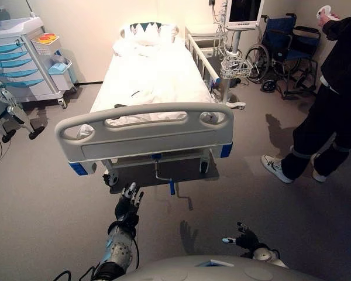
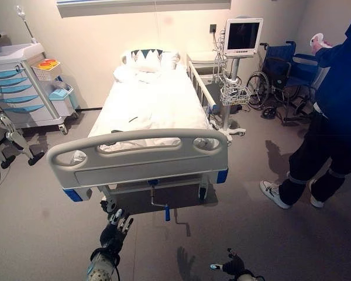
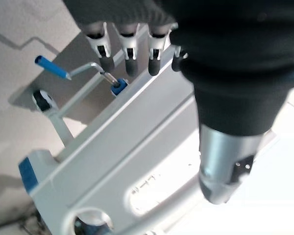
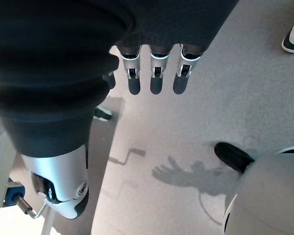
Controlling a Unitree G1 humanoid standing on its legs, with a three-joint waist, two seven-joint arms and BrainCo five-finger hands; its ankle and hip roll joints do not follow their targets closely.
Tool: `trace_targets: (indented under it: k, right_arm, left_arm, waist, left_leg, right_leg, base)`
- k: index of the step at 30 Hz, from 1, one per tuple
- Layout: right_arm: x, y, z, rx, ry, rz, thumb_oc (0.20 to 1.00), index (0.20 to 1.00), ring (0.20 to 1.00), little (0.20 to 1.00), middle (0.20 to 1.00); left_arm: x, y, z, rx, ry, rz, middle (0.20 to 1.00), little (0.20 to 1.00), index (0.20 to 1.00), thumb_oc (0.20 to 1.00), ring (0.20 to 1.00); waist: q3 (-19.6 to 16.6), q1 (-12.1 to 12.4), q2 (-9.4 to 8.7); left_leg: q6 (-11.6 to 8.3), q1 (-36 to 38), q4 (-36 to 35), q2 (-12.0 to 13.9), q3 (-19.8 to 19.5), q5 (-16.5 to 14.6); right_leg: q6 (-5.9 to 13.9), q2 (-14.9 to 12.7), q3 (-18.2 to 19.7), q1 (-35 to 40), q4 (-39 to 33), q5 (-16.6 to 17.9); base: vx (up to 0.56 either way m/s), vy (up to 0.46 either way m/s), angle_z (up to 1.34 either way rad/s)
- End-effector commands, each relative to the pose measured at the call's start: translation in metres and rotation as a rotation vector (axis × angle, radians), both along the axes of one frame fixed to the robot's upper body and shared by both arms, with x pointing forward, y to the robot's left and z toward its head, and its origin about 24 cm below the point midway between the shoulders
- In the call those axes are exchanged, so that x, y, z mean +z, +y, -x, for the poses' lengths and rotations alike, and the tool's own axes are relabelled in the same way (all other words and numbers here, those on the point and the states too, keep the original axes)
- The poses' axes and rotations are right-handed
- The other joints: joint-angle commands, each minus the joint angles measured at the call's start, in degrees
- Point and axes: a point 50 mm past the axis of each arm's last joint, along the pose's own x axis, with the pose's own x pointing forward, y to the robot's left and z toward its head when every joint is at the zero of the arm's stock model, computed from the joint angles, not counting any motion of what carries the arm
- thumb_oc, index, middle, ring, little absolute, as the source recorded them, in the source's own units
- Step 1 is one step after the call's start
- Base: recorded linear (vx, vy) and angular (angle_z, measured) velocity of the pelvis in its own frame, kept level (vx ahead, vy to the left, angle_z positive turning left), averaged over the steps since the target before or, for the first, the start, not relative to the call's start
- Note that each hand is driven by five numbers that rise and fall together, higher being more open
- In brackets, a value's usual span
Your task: Raise the hospital bed
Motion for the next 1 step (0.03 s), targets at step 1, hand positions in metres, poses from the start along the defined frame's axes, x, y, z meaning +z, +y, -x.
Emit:
trace_targets:
  k: [1]
  right_arm:
    - [0.0052,0.0122,-0.0268,0.033,-0.064,-0.028,1.0,1.0,1.0,1.0,1.0]
  left_arm:
    - [0.0143,0.0026,-0.0226,0.039,-0.119,0.023,1.0,1.0,1.0,1.0,1.0]
  waist:
    - [1.49,0.65,-3.39]
  left_leg:
    - [4.6,1.55,1.17,-5.69,-0.81,-3.58]
  right_leg:
    - [5.75,-3.37,1.1,4.75,1.48,-4.24]
  base:
    - [0.0,0.0,0.0]
